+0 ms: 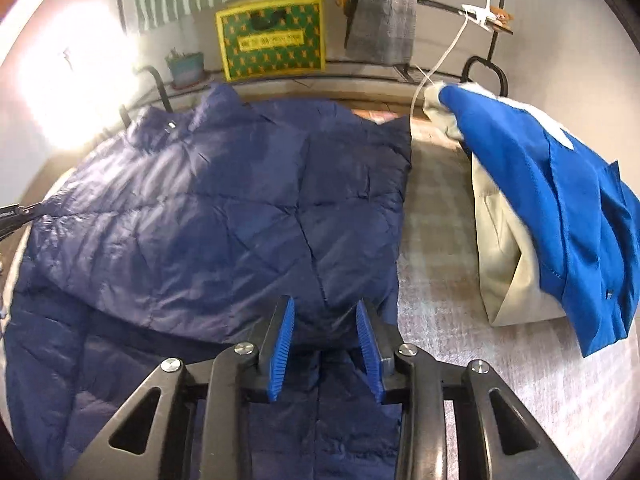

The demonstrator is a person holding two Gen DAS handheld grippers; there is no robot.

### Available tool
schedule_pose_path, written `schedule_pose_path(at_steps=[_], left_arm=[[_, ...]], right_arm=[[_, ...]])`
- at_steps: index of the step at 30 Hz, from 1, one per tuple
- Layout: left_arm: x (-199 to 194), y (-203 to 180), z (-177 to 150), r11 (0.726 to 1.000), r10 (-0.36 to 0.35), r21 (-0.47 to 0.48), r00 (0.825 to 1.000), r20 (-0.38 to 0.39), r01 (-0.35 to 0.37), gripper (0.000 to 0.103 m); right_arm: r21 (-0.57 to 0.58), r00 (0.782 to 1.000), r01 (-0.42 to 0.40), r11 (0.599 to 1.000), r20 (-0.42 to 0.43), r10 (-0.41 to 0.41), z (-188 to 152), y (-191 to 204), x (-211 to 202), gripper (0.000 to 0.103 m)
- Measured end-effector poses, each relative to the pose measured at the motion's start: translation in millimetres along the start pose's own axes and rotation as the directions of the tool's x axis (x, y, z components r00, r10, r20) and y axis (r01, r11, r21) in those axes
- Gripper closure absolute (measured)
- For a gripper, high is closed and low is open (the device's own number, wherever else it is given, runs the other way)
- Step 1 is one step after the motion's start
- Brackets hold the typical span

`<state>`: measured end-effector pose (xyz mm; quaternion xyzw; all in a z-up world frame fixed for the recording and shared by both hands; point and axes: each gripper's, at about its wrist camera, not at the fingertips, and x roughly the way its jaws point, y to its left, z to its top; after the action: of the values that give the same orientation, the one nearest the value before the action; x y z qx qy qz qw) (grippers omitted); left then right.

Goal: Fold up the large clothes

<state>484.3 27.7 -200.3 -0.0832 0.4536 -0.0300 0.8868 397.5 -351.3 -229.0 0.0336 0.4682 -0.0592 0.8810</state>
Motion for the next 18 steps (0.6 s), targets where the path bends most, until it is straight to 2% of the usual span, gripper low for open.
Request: schedule_pose_path(at_steps=[7, 11, 14, 18], left_arm=[[22, -15, -4, 0.991, 0.090, 0.106, 0.996, -0.019, -0.087, 0.100], [2, -10, -4, 0.994, 0.083, 0.076, 0.997, 0.009, -0.083, 0.097], [-25, -1, -2, 0.994, 0.091, 0.063, 0.995, 0.051, -0.094, 0.097], [-80, 12, -9, 0.990, 0.093, 0.091, 0.988, 0.127, -0.105, 0.097]], right_arm=[[0.028, 0.999, -0.003, 1.000, -0.037, 0.004, 2, -8, 15, 0.076], [0.025, 0.999, -0.008, 1.000, -0.033, 0.008, 1, -5, 12, 0.073], [0.050, 1.000, -0.026, 0.998, -0.001, 0.026, 3, -8, 0, 0.068], [0.085, 0.995, -0.057, 0.995, 0.084, 0.050, 6, -15, -29, 0.048]])
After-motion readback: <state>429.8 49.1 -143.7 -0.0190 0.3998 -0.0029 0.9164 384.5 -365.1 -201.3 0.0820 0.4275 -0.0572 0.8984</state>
